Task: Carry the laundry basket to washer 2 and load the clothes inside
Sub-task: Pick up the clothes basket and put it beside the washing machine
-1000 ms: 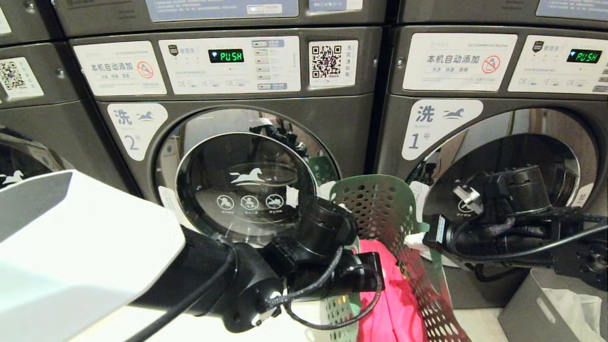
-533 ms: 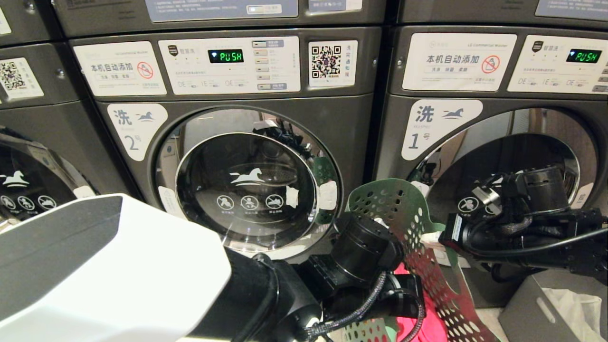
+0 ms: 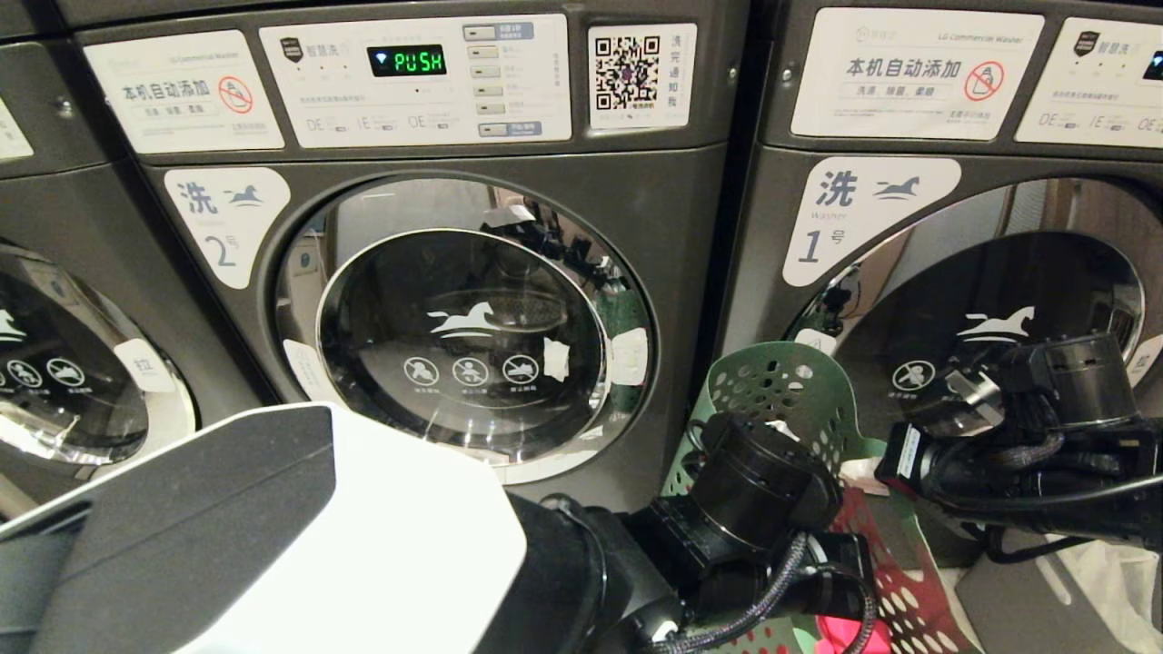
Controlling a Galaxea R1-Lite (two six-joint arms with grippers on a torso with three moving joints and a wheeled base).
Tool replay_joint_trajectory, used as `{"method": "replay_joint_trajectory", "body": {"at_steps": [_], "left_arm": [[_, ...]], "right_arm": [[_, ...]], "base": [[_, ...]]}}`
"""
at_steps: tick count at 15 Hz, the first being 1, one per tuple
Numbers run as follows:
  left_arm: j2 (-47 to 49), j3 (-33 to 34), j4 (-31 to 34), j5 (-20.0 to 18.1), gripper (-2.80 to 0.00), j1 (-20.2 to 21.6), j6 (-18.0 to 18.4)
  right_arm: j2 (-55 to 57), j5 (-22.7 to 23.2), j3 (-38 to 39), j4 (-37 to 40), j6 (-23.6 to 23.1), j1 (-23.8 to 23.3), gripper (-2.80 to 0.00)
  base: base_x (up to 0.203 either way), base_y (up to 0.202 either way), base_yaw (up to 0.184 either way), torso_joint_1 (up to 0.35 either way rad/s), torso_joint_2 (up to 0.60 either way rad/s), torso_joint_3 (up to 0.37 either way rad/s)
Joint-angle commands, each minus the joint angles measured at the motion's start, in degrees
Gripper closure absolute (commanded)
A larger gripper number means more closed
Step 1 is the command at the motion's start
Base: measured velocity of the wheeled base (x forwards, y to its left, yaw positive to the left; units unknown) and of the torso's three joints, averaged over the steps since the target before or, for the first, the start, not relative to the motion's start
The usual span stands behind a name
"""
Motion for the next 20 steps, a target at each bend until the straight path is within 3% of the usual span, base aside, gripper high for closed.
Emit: {"method": "replay_joint_trajectory", "body": {"at_steps": [1, 7, 20], "left_arm": [[2.27, -2.01, -0.2, -0.05, 0.0, -0.9, -0.3], [6.9, -8.7, -0.15, -0.04, 0.0, -3.75, -0.65], [18.36, -22.23, 1.35, 0.09, 0.0, -7.37, -2.89]], "right_arm": [[-1.61, 0.09, 1.29, 2.29, 0.3, -0.53, 0.0], [-2.19, -0.17, 3.19, 2.6, -1.58, -6.22, 0.0], [-0.36, -0.22, 4.95, 5.96, -1.97, -12.55, 0.0]], "base": [[0.0, 0.0, 0.0, 0.002, 0.0, -0.202], [0.0, 0.0, 0.0, 0.004, 0.0, -0.198], [0.0, 0.0, 0.0, 0.003, 0.0, -0.199]]}}
